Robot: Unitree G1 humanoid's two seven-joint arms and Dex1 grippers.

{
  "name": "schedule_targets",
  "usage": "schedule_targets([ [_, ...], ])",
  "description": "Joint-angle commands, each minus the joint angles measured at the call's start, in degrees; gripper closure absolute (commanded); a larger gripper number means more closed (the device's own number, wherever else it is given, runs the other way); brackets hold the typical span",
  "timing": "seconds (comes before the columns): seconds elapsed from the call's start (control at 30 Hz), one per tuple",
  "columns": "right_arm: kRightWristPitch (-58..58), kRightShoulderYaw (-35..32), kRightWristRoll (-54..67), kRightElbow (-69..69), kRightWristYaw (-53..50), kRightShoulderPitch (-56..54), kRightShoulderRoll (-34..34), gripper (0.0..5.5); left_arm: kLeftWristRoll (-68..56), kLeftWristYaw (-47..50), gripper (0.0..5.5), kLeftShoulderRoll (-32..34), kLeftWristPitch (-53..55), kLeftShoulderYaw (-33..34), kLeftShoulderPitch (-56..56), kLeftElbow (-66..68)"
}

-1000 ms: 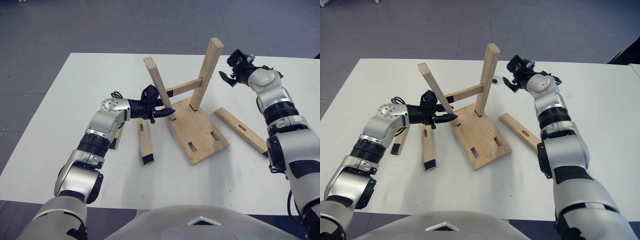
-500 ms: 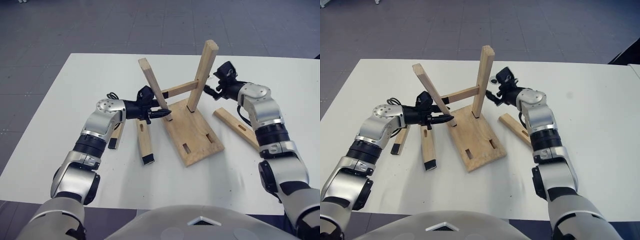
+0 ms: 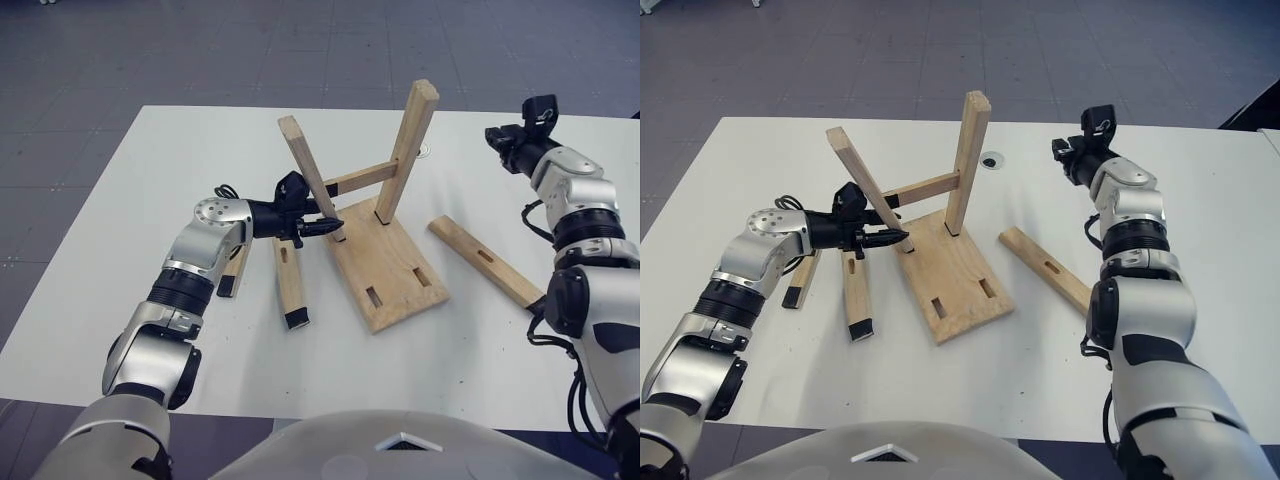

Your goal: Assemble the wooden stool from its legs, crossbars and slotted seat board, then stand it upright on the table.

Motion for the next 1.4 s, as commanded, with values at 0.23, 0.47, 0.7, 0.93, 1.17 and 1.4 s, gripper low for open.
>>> schedule_targets([
  [0.23,30.81,16.66,14.26,-62.38,8.85,18.47,14.87,3.91,8.24,1.57,3.44,0.10,5.53,-5.87,7.04,4.31],
  [0.47,30.75,9.95,8.57,-52.71,6.18,16.73,9.82,3.91,9.00,2.14,3.44,-0.12,3.35,-5.61,6.87,4.67],
  [0.7,24.22,4.14,5.94,-41.54,2.88,17.63,4.72,3.91,13.95,4.53,3.44,2.64,1.89,-8.74,8.52,-1.22],
  [0.93,24.03,3.66,6.56,-42.04,2.93,18.70,4.01,3.91,12.12,8.39,3.44,2.07,1.22,-7.35,11.07,-5.72],
  [1.17,24.24,3.82,6.59,-42.67,3.26,19.32,3.85,3.91,8.61,11.19,3.44,0.92,0.42,-3.51,10.21,-10.76],
  [1.4,24.94,4.52,6.56,-42.98,4.12,20.08,3.32,3.91,9.25,10.04,2.00,1.04,2.25,-1.61,11.85,-14.03],
])
